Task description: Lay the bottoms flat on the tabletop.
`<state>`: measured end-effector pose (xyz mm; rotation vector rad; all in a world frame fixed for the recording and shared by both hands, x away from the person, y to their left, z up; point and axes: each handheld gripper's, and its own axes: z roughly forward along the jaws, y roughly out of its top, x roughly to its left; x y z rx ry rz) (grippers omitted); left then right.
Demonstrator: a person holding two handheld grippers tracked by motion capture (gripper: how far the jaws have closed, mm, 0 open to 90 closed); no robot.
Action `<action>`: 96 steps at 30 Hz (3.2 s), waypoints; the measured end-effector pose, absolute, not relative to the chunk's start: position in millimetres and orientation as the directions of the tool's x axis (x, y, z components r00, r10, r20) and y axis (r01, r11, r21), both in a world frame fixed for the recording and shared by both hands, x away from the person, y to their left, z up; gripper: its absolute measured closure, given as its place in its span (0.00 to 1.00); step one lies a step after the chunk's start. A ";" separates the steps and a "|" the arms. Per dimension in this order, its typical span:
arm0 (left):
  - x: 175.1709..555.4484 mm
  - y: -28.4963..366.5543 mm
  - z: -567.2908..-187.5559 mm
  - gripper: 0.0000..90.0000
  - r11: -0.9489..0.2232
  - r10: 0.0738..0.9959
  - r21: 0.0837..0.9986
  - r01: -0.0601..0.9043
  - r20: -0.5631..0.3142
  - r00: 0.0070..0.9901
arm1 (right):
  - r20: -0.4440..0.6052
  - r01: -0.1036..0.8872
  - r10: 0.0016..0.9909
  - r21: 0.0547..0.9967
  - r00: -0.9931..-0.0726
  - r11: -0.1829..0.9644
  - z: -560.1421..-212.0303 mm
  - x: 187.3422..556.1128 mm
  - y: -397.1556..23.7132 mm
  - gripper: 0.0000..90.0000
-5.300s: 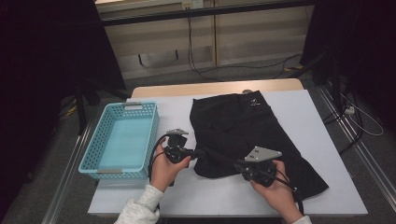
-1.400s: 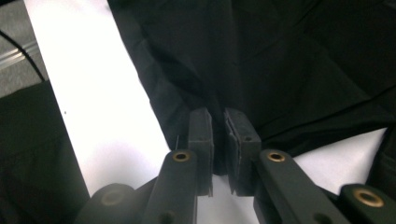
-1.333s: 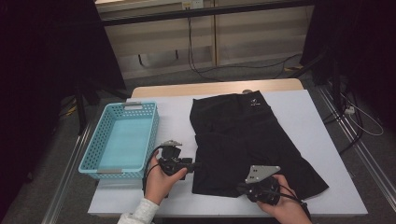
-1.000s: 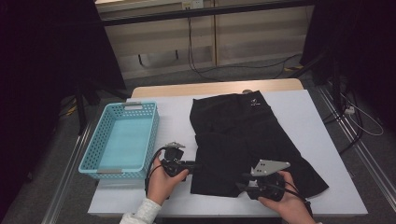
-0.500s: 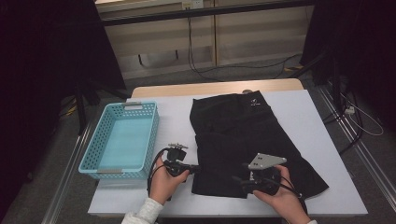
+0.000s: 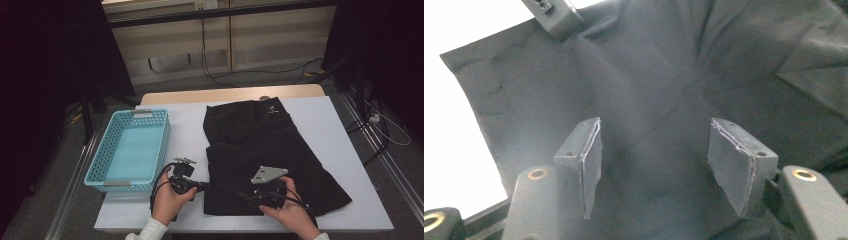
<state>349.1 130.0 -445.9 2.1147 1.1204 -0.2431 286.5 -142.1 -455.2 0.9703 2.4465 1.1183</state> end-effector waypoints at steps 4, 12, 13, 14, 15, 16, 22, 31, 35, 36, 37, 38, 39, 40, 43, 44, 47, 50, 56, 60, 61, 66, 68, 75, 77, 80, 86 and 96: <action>347.9 131.7 -446.4 1.00 -0.359 0.643 0.504 0.785 -0.476 0.600 | 0.020 0.451 0.649 0.735 -0.761 0.506 -458.8 285.9 -134.1 0.44; 352.3 128.6 -446.9 0.95 -0.347 0.640 0.515 0.784 -0.481 0.599 | 0.017 0.433 0.617 0.729 -0.786 0.531 -460.8 279.8 -127.9 0.63; 352.9 129.0 -446.7 0.94 -0.349 0.639 0.517 0.782 -0.479 0.602 | 0.021 0.432 0.612 0.727 -0.791 0.534 -460.2 278.8 -128.0 0.70; 353.7 129.7 -446.2 0.92 -0.348 0.640 0.524 0.778 -0.474 0.605 | 0.023 0.434 0.613 0.726 -0.790 0.533 -459.9 278.1 -127.8 0.72; 355.3 131.1 -445.5 0.88 -0.339 0.645 0.544 0.768 -0.459 0.611 | 0.023 0.436 0.614 0.726 -0.789 0.532 -459.9 277.5 -127.2 0.74; 356.6 132.2 -445.1 0.81 -0.326 0.651 0.554 0.766 -0.455 0.607 | 0.024 0.436 0.611 0.724 -0.791 0.535 -459.4 276.8 -126.6 0.80; 369.7 139.1 -446.2 0.63 -0.262 0.690 0.599 0.756 -0.432 0.581 | 0.037 0.440 0.604 0.721 -0.796 0.536 -458.7 275.6 -126.5 0.98; 384.6 132.4 -456.2 0.59 -0.262 0.702 0.631 0.731 -0.395 0.592 | 0.079 0.451 0.571 0.704 -0.817 0.548 -455.9 268.4 -132.4 0.99; 385.9 129.4 -457.5 0.63 -0.257 0.696 0.632 0.731 -0.403 0.594 | 0.103 0.456 0.558 0.706 -0.823 0.542 -456.4 266.8 -134.2 0.99; 385.6 127.3 -458.5 0.64 -0.257 0.691 0.634 0.730 -0.407 0.597 | 0.103 0.453 0.553 0.705 -0.827 0.546 -456.3 266.6 -134.3 0.99; 385.4 125.9 -458.8 0.67 -0.258 0.686 0.631 0.732 -0.413 0.598 | 0.106 0.451 0.547 0.706 -0.830 0.547 -456.1 266.4 -134.0 0.99; 384.9 123.4 -459.4 0.71 -0.258 0.680 0.625 0.736 -0.424 0.598 | 0.111 0.454 0.547 0.705 -0.830 0.545 -456.1 266.3 -133.8 0.99; 385.0 122.4 -459.6 0.73 -0.265 0.676 0.622 0.736 -0.424 0.602 | 0.107 0.450 0.543 0.703 -0.833 0.550 -456.2 266.1 -133.4 0.99; 384.6 119.8 -460.2 0.77 -0.270 0.672 0.612 0.743 -0.433 0.600 | 0.106 0.449 0.543 0.703 -0.833 0.551 -456.0 266.0 -133.1 0.99; 383.5 114.9 -461.3 0.90 -0.269 0.666 0.590 0.761 -0.457 0.590 | 0.097 0.446 0.545 0.701 -0.833 0.556 -455.3 266.3 -133.9 0.99; 383.4 113.6 -462.0 0.94 -0.273 0.657 0.577 0.770 -0.472 0.587 | 0.101 0.450 0.547 0.701 -0.831 0.554 -455.2 266.5 -134.3 0.99; 383.7 114.1 -461.6 0.99 -0.274 0.655 0.559 0.782 -0.488 0.578 | 0.101 0.451 0.549 0.701 -0.830 0.552 -455.6 267.6 -136.0 0.99; 380.9 117.5 -456.8 1.00 -0.276 0.655 0.548 0.790 -0.494 0.572 | 0.099 0.452 0.552 0.701 -0.828 0.552 -455.3 267.6 -136.5 0.99; 371.4 129.8 -441.3 1.00 -0.274 0.644 0.561 0.781 -0.496 0.582 | 0.103 0.453 0.548 0.698 -0.830 0.555 -454.6 268.1 -138.1 0.99; 365.5 131.2 -440.2 1.00 -0.286 0.642 0.551 0.784 -0.497 0.584 | 0.111 0.454 0.539 0.692 -0.835 0.561 -454.7 266.9 -140.8 0.99; 364.3 130.5 -439.8 1.00 -0.290 0.642 0.552 0.782 -0.494 0.587 | 0.115 0.456 0.535 0.689 -0.837 0.564 -454.6 266.6 -142.2 0.99; 361.8 126.5 -435.0 1.00 -0.310 0.630 0.556 0.771 -0.487 0.605 | 0.136 0.455 0.513 0.682 -0.848 0.572 -454.2 265.6 -147.7 0.99; 363.2 127.2 -435.8 0.99 -0.309 0.634 0.557 0.771 -0.484 0.603 | 0.141 0.453 0.504 0.679 -0.852 0.578 -454.0 264.7 -149.2 0.99; 374.9 137.7 -437.9 0.75 -0.263 0.673 0.607 0.750 -0.442 0.593 | 0.135 0.453 0.502 0.666 -0.854 0.592 -452.0 264.6 -152.3 0.99; 378.1 139.4 -438.3 0.68 -0.247 0.683 0.617 0.747 -0.436 0.586 | 0.134 0.458 0.507 0.660 -0.852 0.595 -451.0 264.8 -153.8 0.99; 382.7 139.8 -438.9 0.63 -0.233 0.695 0.629 0.742 -0.425 0.579 | 0.121 0.454 0.514 0.663 -0.849 0.595 -449.2 264.6 -155.2 0.92; 394.4 138.3 -440.6 0.49 -0.213 0.719 0.662 0.719 -0.392 0.574 | 0.078 0.419 0.532 0.715 -0.843 0.559 -444.8 264.7 -142.7 0.70; 405.0 140.3 -441.6 0.45 -0.220 0.736 0.668 0.711 -0.364 0.570 | 0.028 0.367 0.529 0.751 -0.848 0.549 -452.5 273.2 -99.6 0.50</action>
